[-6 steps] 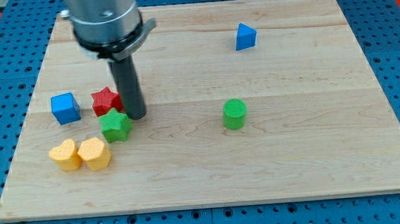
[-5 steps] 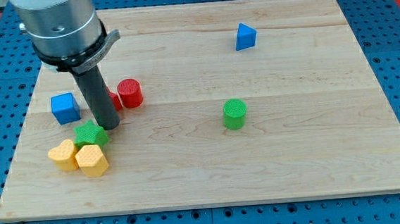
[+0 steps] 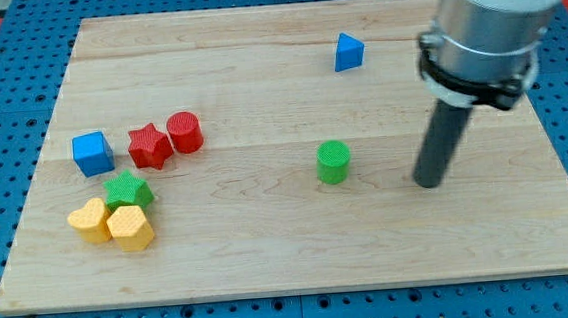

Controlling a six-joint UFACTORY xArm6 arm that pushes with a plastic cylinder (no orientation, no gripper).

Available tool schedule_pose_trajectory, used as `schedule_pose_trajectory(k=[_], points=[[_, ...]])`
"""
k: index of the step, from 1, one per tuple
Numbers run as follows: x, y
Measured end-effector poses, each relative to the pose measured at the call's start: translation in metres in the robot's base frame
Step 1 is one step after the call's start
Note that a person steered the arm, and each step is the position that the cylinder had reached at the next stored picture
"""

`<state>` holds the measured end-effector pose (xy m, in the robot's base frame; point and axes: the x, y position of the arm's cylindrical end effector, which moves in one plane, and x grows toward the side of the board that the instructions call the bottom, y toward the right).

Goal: Push the red circle and green circle into the red star

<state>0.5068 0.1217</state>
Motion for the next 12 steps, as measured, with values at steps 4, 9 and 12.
schedule_pose_trajectory(k=[4, 9, 12], points=[[-0.072, -0.202], [-0.07, -0.289], [-0.163, -0.295]])
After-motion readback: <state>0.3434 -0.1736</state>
